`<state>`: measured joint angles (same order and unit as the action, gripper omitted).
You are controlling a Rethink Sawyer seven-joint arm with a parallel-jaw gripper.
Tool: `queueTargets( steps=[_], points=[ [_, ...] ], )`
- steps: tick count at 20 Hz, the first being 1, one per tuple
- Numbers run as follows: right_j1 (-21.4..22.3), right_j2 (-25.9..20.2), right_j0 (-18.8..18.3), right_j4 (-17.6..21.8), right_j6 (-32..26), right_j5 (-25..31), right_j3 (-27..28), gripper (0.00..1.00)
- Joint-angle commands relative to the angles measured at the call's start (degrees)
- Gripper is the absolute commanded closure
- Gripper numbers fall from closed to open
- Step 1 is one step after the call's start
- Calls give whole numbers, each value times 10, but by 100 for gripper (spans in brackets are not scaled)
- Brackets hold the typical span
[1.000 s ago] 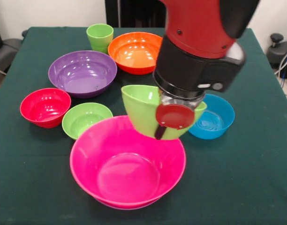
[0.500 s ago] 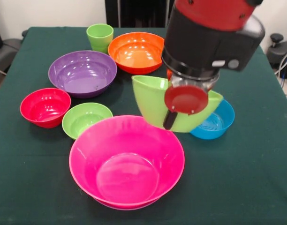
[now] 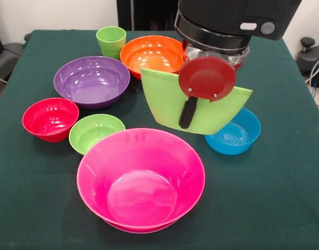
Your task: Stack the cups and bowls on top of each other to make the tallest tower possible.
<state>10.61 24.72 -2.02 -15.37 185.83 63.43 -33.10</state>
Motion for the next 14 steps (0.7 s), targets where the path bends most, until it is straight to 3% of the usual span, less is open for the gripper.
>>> queueTargets(
  steps=[1, 14],
  points=[
    [-37, -59, -16, 38, -177, 71, 29, 100],
    [-125, -37, -38, 31, -177, 67, 145, 100]
  ],
)
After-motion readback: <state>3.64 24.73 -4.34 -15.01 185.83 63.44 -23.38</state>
